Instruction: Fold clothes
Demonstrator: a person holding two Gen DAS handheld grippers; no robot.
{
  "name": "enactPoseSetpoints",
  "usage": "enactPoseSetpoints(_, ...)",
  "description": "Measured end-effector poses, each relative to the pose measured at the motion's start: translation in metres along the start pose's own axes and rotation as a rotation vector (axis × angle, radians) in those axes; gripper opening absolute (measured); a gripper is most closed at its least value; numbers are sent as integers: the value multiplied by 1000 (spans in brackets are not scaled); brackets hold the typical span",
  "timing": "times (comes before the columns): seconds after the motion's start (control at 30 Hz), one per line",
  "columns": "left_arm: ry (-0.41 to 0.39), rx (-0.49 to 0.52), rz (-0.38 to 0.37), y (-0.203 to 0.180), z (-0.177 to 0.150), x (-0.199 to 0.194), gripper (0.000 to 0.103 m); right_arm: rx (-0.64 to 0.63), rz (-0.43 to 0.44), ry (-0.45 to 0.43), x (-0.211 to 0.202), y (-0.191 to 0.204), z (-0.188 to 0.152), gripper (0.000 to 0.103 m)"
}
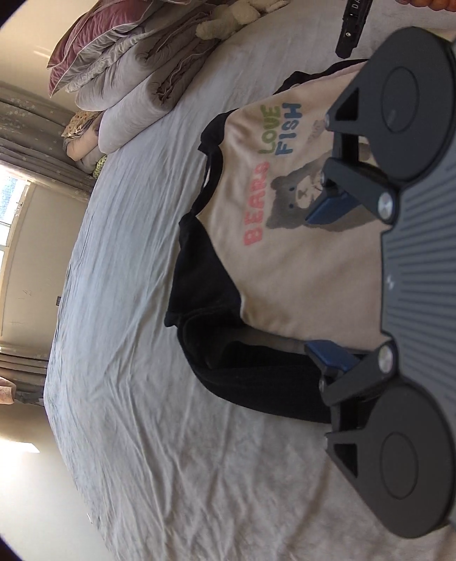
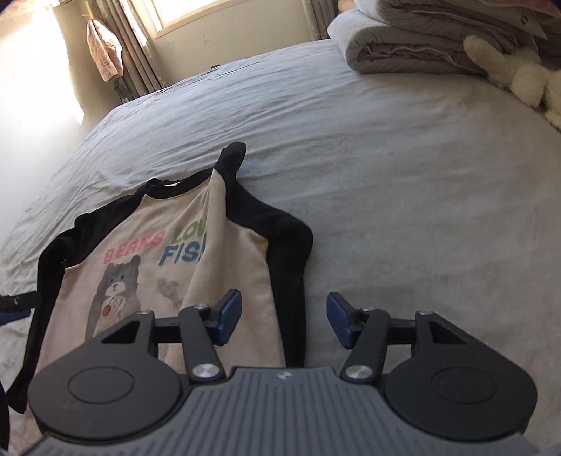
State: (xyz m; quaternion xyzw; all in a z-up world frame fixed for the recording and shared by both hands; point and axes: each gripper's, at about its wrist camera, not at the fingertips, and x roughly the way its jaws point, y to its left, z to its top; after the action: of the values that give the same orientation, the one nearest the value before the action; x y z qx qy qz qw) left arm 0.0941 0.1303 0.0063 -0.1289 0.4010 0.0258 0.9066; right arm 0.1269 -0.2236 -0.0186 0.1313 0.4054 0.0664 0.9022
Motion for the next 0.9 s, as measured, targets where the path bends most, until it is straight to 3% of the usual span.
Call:
enactPoseSetpoints(0.3,40,-27,-22,6,-36,-27,74,139,12,-32,-24,-15,-25,48)
enactPoseSetpoints(0.57,43,-41,-39,14,-67,-39,74,159,-7,-47,-30,-30,-42,39)
enactPoseSetpoints(0.9,49,-35,-55,19,-84,-30,65,189,62,-15,-12,-35,-42,35)
